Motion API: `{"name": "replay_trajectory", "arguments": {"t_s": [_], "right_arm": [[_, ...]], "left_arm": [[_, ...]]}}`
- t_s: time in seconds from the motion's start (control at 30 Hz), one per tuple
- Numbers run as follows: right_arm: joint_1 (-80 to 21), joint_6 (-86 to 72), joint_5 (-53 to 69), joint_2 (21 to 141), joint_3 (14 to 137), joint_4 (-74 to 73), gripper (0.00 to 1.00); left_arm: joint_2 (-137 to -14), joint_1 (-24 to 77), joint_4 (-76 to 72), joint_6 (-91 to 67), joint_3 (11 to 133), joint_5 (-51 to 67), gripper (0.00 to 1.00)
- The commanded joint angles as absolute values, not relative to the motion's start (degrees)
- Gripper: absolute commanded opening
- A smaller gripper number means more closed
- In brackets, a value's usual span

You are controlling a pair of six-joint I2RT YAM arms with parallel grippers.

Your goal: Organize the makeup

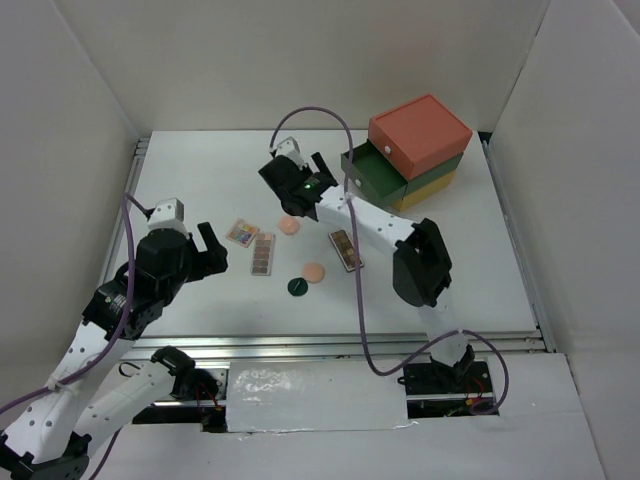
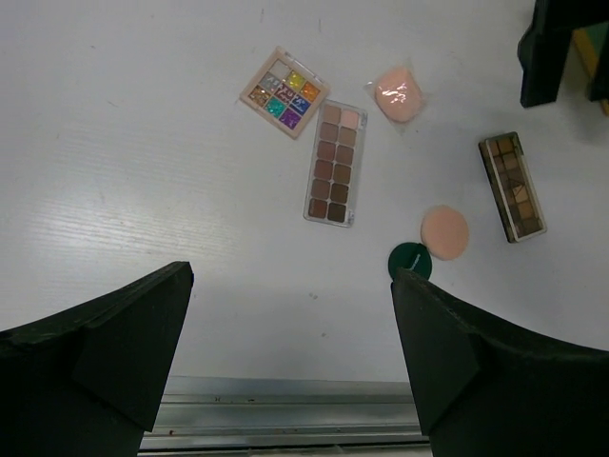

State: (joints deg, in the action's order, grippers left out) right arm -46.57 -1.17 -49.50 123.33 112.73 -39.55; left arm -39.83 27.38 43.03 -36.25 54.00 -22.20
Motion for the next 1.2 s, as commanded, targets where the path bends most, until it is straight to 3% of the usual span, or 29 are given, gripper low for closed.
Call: {"name": "replay_trajectory", "arguments": {"t_s": [0.0, 0.1, 0.53, 0.8, 1.03, 1.17], "right_arm": [[-47.7, -12.0, -22.3, 112.4, 107.0, -41.2, 1.00], [-48.1, -16.9, -11.8, 105.7, 97.7, -35.3, 1.00], [-58.2, -28.4, -7.0, 106.5, 80.9, -25.8, 1.00], [-60.0, -36.5, -21.2, 118.5, 96.3, -29.8, 1.00], [-59.1, -42.5, -28.4, 136.9, 123.1, -45.8, 1.00], [-57.7, -43.5, -27.9, 139.9, 124.0, -46.2, 1.00]], "left_arm": [[-38.6, 26.9, 43.8, -37.3, 54.8, -26.2, 0.99], [-38.1, 26.8, 44.7, -38.7, 54.9, -28.4, 0.99], [-37.5, 26.7, 44.6, -38.8, 54.7, -28.4, 0.99], [-36.9, 26.8, 45.4, -39.8, 54.7, -29.9, 0.99], [-36.9, 26.8, 45.1, -39.5, 54.6, -29.4, 1.00], [-37.0, 26.7, 45.0, -39.3, 54.7, -29.0, 0.99]]}}
